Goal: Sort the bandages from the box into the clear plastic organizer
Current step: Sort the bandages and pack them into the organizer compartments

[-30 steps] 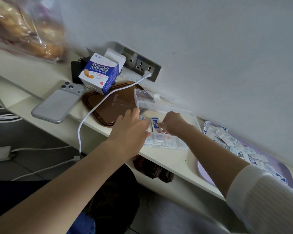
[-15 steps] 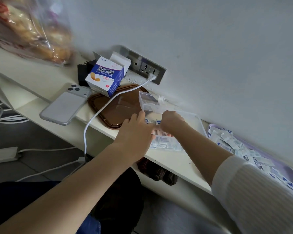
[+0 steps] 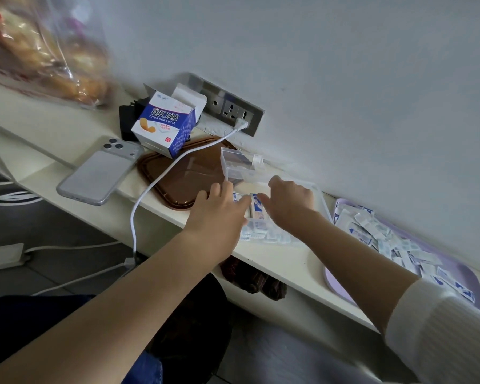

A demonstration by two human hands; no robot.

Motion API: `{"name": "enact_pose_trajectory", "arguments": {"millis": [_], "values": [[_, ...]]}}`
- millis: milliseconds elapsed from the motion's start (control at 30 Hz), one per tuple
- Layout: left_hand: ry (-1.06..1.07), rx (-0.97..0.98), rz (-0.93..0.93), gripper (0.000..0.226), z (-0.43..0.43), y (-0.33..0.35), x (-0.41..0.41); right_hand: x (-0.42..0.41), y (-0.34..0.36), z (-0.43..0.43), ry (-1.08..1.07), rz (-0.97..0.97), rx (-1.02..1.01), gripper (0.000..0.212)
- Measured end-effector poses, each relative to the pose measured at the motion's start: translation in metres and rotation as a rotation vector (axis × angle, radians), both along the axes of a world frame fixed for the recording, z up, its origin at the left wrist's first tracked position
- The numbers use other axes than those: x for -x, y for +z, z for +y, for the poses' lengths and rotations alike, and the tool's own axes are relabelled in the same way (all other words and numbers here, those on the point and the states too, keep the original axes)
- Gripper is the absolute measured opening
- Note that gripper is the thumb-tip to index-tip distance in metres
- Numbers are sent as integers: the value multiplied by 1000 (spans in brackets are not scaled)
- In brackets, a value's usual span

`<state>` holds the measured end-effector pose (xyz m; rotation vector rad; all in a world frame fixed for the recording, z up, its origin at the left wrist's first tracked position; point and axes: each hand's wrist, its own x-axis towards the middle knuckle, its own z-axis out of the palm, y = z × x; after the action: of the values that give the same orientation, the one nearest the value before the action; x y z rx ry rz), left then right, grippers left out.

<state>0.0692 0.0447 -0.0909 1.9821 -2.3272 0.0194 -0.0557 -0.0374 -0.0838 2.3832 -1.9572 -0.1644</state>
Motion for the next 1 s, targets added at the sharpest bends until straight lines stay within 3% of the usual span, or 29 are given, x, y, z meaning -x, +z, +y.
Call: {"name": "enact_pose_trajectory", "arguments": {"millis": [133, 267, 367, 633, 733, 833, 1000], "values": [[-46, -15, -104, 48, -2, -1, 10, 33, -1, 26, 148, -200, 144, 27], [-69, 39, -137, 44, -3, -5, 26, 81, -8, 48, 335, -230, 322, 19], [-166, 146, -97, 41, -3, -5, 43, 124, -12, 56, 330, -195, 397, 19], [-458, 374, 46, 25, 1, -33, 79, 237, -40, 54, 146, -75, 94, 32], [-541, 309, 74, 24, 1, -39, 102, 271, -50, 54, 30, -66, 38, 43], [-603, 209, 73, 25, -2, -46, 135, 288, -53, 46, -164, -201, -59, 56], [-459, 16, 17, 45, -19, -59, 188, 301, -53, 39, -245, -302, -172, 65]]}}
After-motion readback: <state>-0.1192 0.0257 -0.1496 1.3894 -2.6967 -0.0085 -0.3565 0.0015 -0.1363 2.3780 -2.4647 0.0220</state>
